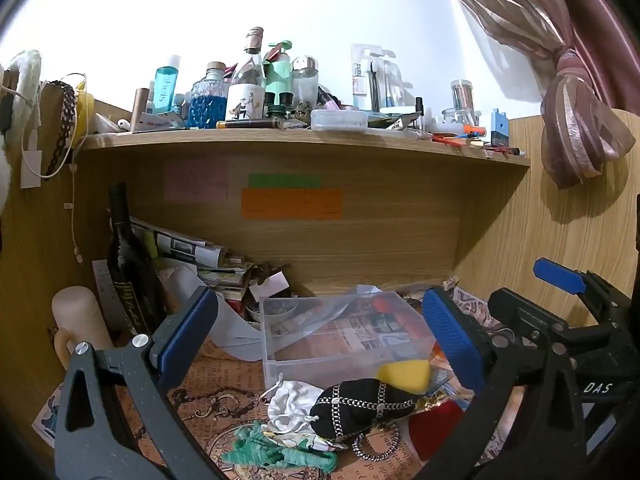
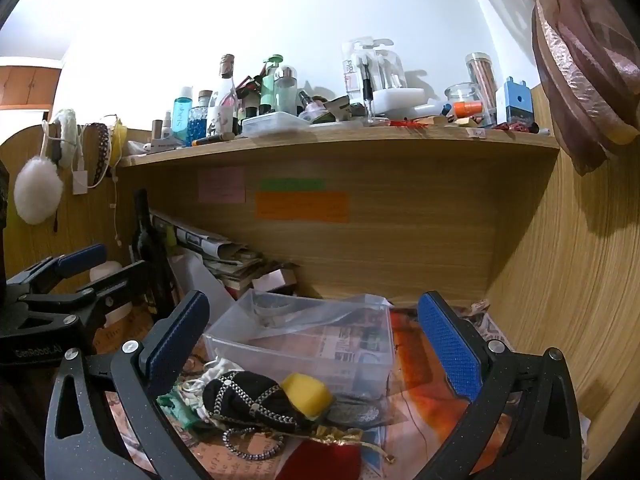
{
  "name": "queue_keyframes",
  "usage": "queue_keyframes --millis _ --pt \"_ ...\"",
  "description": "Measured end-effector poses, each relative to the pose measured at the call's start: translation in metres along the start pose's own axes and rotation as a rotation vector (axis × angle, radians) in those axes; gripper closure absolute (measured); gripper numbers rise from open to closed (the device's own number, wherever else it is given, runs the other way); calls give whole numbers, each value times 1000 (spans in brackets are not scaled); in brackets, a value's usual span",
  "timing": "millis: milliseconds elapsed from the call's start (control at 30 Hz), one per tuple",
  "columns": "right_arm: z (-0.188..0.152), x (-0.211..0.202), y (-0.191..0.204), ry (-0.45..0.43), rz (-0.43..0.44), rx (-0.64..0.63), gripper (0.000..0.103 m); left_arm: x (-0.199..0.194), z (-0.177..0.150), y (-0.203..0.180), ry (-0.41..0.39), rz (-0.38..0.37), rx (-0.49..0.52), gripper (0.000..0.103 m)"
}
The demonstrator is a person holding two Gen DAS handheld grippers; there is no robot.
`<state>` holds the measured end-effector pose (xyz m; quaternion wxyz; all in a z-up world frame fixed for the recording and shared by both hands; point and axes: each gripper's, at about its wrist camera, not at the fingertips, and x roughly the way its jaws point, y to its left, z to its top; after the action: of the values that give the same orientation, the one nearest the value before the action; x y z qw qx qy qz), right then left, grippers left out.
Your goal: Organize soft objects
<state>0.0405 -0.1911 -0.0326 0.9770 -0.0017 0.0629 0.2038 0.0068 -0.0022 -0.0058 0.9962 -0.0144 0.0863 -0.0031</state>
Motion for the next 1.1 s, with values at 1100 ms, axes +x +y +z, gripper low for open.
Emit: queue_keyframes --millis 1100 --pt "2 0 3 -4 8 10 0 3 -3 -3 13 -21 -15 0"
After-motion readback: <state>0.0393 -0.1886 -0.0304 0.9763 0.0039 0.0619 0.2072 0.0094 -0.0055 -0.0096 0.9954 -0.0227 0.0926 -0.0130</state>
